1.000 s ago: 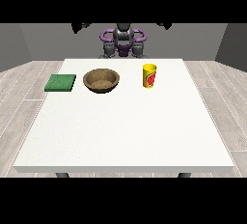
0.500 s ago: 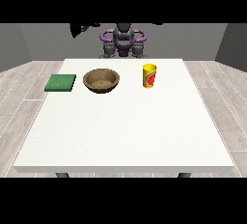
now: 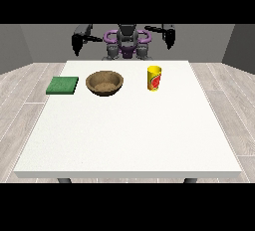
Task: Pick the cup and pour the ball into the bowl, then pick the bowl and place it on the pad
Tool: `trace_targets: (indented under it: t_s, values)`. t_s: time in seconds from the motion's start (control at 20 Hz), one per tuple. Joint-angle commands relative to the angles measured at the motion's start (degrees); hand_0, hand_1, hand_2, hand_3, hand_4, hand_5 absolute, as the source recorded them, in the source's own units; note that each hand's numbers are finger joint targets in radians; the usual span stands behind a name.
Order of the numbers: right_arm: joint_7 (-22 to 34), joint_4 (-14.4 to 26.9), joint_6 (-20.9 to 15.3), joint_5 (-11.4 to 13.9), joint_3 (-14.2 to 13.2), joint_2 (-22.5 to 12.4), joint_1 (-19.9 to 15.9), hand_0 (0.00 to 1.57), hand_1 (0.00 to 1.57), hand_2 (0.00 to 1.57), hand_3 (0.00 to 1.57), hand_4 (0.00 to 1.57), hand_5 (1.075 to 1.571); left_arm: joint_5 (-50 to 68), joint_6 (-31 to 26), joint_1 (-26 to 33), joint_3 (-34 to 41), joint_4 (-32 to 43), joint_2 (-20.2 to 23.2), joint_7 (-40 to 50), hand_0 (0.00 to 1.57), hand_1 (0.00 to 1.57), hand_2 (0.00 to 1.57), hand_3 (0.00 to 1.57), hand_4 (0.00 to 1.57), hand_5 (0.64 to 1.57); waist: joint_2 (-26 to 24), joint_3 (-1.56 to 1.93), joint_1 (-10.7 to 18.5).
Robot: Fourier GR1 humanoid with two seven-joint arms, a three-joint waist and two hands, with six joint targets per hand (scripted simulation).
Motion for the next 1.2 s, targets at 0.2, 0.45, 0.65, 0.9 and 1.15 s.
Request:
trace_targets:
  t_s: [0.2,0.45,0.65,0.9,1.15]
  values:
    - [-6.5,10.5,5.5,-2.4,-5.0,-4.8,-5.6,0.0,0.0,0.0,0.0,0.0,1.56,-1.8,-0.4,-7.9,4.6,14.8,1.9,-7.4,0.0,0.0,0.0,0.0,0.0,1.258,3.1,0.0,-1.6]
    - [-4.2,13.1,6.4,-3.9,-7.3,-7.4,-8.3,0.0,0.0,0.0,0.0,0.0,1.562,-3.4,-0.2,-8.8,5.3,23.4,1.3,-14.1,0.0,0.0,0.0,0.0,0.0,1.259,2.7,-0.01,-1.9]
    - [-8.5,15.1,8.1,-4.8,-8.5,-8.3,-11.2,0.0,0.0,0.0,0.0,0.0,1.563,-3.7,3.1,-15.0,8.7,29.6,1.1,-20.2,0.0,0.0,0.0,0.0,0.0,1.246,7.9,-0.02,-4.1]
    - [-13.4,21.6,11.0,-5.1,-10.2,-9.7,-8.5,0.0,0.0,0.0,0.0,0.0,1.562,-4.1,2.3,-12.7,7.9,36.0,-0.5,-26.0,0.0,0.0,0.0,0.0,0.0,1.278,6.5,0.0,-3.2]
    - [-10.4,17.0,11.2,-4.7,-7.2,-8.4,-8.4,0.0,0.0,0.0,0.0,0.0,1.559,-3.0,5.2,-18.1,12.7,47.8,-0.1,-32.8,0.0,0.0,0.0,0.0,0.0,1.262,7.5,-0.05,-7.5]
